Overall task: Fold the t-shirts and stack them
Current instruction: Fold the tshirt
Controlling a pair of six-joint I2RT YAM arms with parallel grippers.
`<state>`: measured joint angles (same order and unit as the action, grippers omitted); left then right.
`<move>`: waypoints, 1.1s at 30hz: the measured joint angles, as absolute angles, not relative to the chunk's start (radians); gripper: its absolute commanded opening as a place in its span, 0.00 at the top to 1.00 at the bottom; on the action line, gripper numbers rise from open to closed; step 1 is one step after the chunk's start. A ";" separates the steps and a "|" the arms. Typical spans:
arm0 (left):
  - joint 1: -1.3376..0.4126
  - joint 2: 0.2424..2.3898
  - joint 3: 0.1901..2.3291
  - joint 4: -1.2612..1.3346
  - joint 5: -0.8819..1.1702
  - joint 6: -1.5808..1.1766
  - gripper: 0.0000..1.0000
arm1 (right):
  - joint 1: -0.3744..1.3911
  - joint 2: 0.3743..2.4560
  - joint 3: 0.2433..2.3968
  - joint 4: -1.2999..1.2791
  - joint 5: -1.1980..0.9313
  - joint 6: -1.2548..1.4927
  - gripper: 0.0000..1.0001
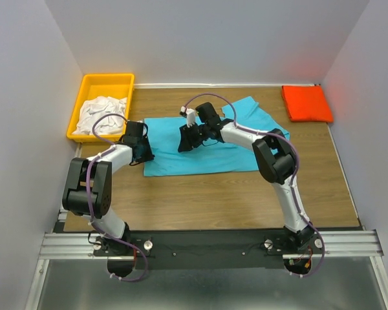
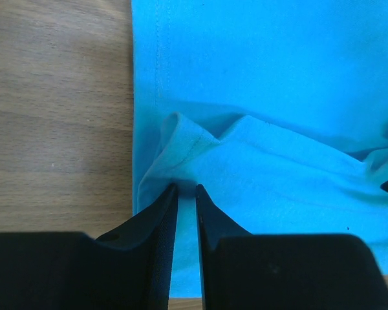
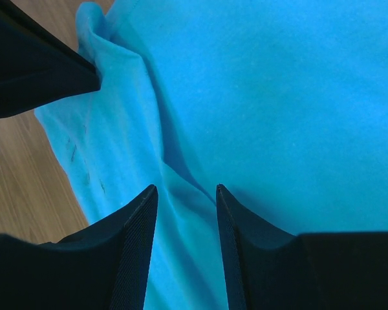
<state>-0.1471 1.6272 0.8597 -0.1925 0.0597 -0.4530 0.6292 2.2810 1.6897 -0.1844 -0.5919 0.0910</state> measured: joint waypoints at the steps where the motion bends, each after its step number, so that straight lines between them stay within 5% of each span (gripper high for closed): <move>1: -0.146 1.625 0.857 -0.190 0.060 -0.453 0.75 | 0.632 2.288 1.695 -0.185 -0.598 0.089 0.51; 8: -0.145 1.620 0.849 -0.179 0.059 -0.453 0.75 | 0.640 2.327 1.724 -0.185 -0.639 0.084 0.56; 17: -0.145 1.612 0.836 -0.172 0.057 -0.453 0.75 | 0.640 2.341 1.739 -0.188 -0.648 0.074 0.90; 29: -0.145 1.597 0.815 -0.154 0.054 -0.453 0.75 | 0.640 2.339 1.752 -0.194 -0.605 0.051 0.89; 33: -0.145 1.593 0.811 -0.153 0.044 -0.456 0.75 | 0.640 2.339 1.757 -0.205 -0.589 0.046 0.60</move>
